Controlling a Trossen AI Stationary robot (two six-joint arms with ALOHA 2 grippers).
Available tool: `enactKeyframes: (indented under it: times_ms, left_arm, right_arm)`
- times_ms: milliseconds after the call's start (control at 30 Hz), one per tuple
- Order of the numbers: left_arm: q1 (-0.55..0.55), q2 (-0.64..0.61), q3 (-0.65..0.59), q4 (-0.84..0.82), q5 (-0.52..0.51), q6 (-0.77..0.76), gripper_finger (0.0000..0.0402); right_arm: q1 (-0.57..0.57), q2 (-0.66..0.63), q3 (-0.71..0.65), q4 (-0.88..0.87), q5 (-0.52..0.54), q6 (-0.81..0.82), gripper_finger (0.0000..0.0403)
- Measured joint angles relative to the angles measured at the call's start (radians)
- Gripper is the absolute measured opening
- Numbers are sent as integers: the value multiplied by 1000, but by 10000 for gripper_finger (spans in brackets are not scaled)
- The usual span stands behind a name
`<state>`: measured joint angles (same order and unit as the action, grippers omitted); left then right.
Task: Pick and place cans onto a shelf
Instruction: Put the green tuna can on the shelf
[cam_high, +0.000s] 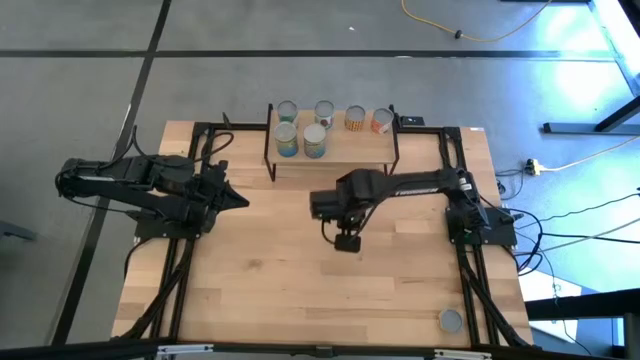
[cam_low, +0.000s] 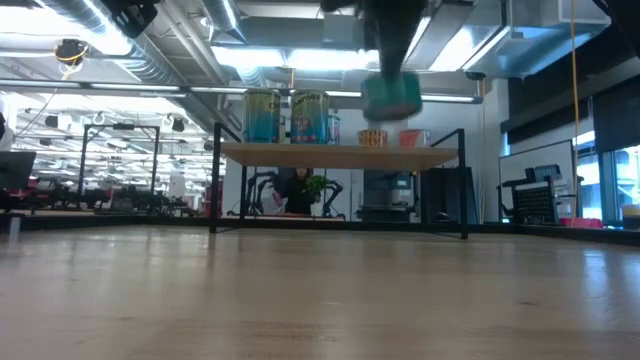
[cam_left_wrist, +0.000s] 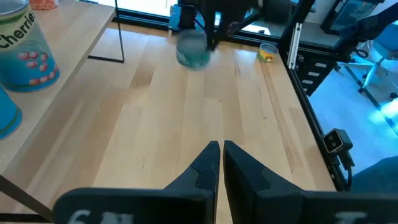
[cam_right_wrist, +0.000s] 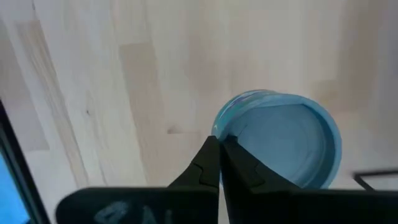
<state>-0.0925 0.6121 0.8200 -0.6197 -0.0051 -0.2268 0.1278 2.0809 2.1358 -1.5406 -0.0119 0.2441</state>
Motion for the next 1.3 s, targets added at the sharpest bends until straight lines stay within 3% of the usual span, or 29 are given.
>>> enactKeyframes:
  times_ms: [233,533,667,833,1033,1300]
  left_arm:
    - [0,0,0,3,-9,-5,15]
    - [0,0,0,11,-12,-32,15]
    - [0,1,0,11,-59,-33,15]
    - [0,1,0,10,-131,-33,15]
    - [0,1,0,11,-214,-33,15]
    - [0,0,0,11,-226,-33,15]
  right_arm:
    - [-85,-20,152,-26,38,16,2]
    - [-285,-30,155,-31,71,-108,2]
    - [-380,-29,153,-29,83,-193,2]
    - [-474,-28,102,15,98,-281,2]
    - [-520,-29,3,111,39,-365,2]
    - [-536,-34,-88,180,-7,-406,2]
